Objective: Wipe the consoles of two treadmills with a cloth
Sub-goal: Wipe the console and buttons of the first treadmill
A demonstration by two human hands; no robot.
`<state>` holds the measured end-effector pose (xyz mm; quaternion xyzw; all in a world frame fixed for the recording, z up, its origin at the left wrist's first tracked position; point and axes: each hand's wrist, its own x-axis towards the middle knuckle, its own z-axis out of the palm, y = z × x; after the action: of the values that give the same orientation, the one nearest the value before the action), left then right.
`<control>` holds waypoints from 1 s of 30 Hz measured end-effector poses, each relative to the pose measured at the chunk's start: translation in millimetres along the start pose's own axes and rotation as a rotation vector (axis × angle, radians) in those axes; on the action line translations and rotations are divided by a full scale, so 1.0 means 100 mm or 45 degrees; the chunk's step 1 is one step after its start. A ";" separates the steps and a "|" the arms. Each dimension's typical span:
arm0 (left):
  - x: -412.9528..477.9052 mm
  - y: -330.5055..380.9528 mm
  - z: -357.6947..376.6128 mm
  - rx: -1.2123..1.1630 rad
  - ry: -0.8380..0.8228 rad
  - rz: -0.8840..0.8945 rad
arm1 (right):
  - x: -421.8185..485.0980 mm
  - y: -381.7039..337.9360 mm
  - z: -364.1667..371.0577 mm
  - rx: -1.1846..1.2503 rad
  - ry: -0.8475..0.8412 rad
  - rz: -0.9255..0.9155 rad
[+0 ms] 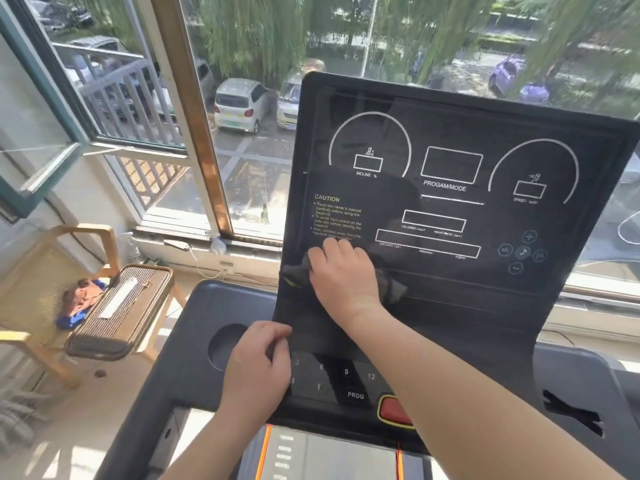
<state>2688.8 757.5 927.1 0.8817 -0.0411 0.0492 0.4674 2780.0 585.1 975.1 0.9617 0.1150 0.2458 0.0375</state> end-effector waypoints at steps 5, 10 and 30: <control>-0.16 0.03 -0.27 -0.112 -0.118 -0.307 | -0.08 -0.37 -0.37 1.012 -0.259 0.494; -0.22 0.34 -0.27 -0.480 -0.134 -0.422 | -0.33 -0.27 -0.83 2.021 -0.200 1.387; -0.21 1.04 -0.32 -0.811 -0.872 -0.284 | -1.00 0.58 -1.25 2.078 -0.214 1.501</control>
<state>2654.5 726.2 1027.3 0.6590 -0.1111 -0.3097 0.6764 2645.8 506.6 1045.7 0.6110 -0.2486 0.0027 -0.7515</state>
